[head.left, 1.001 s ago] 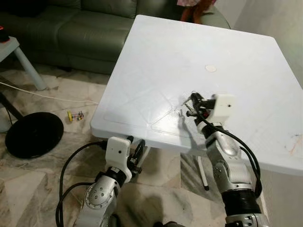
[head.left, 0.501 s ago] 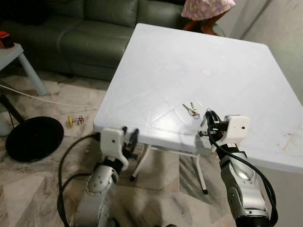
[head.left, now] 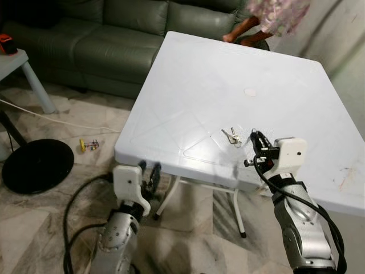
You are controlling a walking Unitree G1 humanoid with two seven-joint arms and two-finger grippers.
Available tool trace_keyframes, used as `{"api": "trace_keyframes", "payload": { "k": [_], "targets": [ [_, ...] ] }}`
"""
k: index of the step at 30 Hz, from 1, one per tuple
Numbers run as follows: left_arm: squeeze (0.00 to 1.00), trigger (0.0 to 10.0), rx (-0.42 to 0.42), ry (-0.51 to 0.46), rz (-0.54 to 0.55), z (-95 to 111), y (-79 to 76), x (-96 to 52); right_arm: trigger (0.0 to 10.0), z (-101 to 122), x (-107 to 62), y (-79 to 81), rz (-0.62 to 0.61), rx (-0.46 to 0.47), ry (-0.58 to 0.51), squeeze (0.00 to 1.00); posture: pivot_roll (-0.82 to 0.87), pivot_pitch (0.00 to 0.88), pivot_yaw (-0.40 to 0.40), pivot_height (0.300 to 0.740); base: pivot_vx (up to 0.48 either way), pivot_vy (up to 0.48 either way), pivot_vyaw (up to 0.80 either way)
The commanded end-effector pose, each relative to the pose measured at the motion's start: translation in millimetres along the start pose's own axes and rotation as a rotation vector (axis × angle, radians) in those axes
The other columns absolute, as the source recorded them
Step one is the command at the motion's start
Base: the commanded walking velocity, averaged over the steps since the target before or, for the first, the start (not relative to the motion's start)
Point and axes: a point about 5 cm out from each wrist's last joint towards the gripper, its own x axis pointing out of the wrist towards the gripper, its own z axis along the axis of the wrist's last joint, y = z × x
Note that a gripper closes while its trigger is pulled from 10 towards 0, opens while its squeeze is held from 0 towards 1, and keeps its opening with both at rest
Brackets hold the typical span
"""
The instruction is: Hang keys on a hook
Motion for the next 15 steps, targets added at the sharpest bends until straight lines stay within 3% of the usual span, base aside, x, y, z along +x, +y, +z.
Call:
{"api": "trace_keyframes", "payload": {
  "k": [1,6,11,15],
  "targets": [
    [0.00,10.0,-0.022,-0.054,0.012,9.8,1.3,0.8,10.0,4.5,-2.2,-0.4,-0.005,0.000,-0.032,0.00,0.14,0.115,-0.161,0.736,0.000,0.000,0.00],
    [0.00,10.0,-0.027,-0.158,0.016,31.1,5.6,6.7,10.0,9.5,-0.8,0.3,-0.016,0.004,-0.055,0.00,0.14,0.103,-0.151,0.736,0.000,0.000,0.00],
    [0.00,10.0,-0.016,-0.169,0.024,36.2,7.9,11.2,10.0,13.3,0.6,-1.2,-0.031,0.002,-0.072,0.00,0.13,0.093,-0.144,0.736,0.000,0.000,0.00],
    [0.00,10.0,0.003,-0.134,0.083,35.6,19.6,18.1,10.0,14.8,1.7,-7.6,-0.079,-0.016,-0.072,0.00,0.13,0.072,-0.125,0.736,0.000,0.000,0.00]
  ]
}}
